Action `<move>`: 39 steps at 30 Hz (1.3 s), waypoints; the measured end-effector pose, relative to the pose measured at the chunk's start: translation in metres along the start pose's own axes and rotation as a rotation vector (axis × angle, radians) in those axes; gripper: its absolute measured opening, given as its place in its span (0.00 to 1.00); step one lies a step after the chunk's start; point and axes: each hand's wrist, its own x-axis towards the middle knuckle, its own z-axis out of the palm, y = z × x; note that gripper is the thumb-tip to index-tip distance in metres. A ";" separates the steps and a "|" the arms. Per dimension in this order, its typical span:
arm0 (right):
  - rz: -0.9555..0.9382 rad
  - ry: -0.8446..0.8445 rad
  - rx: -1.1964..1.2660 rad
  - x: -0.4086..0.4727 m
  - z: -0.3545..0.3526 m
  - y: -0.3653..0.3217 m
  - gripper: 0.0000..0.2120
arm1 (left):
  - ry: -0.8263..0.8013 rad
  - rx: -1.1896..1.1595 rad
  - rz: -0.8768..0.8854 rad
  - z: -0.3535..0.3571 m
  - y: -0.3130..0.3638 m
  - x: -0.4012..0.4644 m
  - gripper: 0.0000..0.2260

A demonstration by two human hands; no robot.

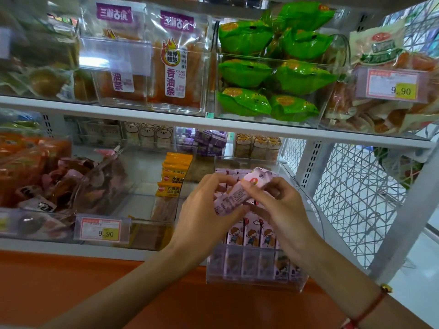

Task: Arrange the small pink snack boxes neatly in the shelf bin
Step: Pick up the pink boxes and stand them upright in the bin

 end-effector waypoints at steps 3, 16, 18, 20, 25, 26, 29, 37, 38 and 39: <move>-0.003 -0.034 -0.020 0.000 -0.001 -0.005 0.33 | -0.017 -0.055 -0.017 -0.003 0.002 0.002 0.13; 0.052 -0.027 -0.052 -0.002 -0.006 -0.010 0.20 | -0.194 -0.262 -0.342 -0.004 0.003 0.008 0.12; -0.012 -0.039 -0.070 -0.002 -0.006 -0.011 0.20 | -0.206 -0.275 -0.306 -0.005 0.002 0.008 0.15; -0.087 -0.087 -0.087 -0.002 -0.006 -0.012 0.19 | -0.180 -0.214 -0.213 -0.006 0.002 0.007 0.15; -0.174 -0.286 0.017 -0.002 -0.012 -0.014 0.19 | -0.058 -0.158 -0.114 -0.013 0.001 0.007 0.14; -0.182 -0.312 0.026 -0.003 -0.013 -0.013 0.19 | -0.047 -0.156 -0.108 -0.013 0.001 0.007 0.14; -0.189 -0.293 0.019 -0.002 -0.012 -0.012 0.20 | -0.033 -0.135 -0.100 -0.013 0.002 0.007 0.14; -0.131 0.015 -0.140 -0.010 0.003 -0.010 0.32 | 0.066 0.129 0.059 -0.007 0.011 0.000 0.16; -0.120 0.016 -0.112 -0.010 0.002 -0.011 0.30 | 0.052 0.151 0.077 -0.007 0.012 -0.001 0.16; -0.104 0.002 -0.078 -0.009 0.000 -0.012 0.30 | 0.036 0.154 0.077 -0.007 0.012 0.000 0.18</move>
